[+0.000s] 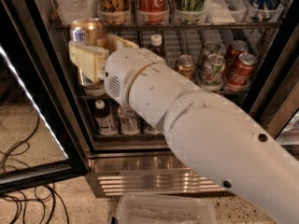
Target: Pick orange can from top shelf of fridge
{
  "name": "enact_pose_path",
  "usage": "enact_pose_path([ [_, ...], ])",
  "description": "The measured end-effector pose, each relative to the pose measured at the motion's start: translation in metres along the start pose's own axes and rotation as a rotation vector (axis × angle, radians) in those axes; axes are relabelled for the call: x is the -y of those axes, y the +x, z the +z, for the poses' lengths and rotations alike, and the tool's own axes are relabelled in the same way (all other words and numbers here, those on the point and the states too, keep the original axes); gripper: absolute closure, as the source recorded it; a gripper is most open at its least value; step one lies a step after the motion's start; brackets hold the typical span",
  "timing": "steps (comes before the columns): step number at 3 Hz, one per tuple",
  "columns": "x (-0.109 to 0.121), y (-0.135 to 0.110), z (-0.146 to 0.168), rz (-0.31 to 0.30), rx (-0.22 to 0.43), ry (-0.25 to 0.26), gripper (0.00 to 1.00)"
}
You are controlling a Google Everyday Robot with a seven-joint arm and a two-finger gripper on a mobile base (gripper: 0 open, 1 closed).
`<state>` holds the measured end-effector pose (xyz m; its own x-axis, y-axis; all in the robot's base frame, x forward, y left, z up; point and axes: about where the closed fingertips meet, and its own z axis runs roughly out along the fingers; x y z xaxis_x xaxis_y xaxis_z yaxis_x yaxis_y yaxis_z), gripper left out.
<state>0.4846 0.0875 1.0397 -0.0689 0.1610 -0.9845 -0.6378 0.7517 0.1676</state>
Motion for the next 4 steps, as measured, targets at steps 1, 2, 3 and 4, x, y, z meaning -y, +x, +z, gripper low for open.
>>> enact_pose_path([
  [1, -0.002, 0.017, -0.019, 0.014, -0.046, -0.02, 1.0],
  [2, -0.002, 0.017, -0.019, 0.014, -0.046, -0.02, 1.0],
  [3, -0.005, 0.022, -0.016, 0.021, -0.05, -0.044, 1.0],
  [4, -0.012, 0.042, -0.022, 0.043, -0.05, -0.114, 1.0],
])
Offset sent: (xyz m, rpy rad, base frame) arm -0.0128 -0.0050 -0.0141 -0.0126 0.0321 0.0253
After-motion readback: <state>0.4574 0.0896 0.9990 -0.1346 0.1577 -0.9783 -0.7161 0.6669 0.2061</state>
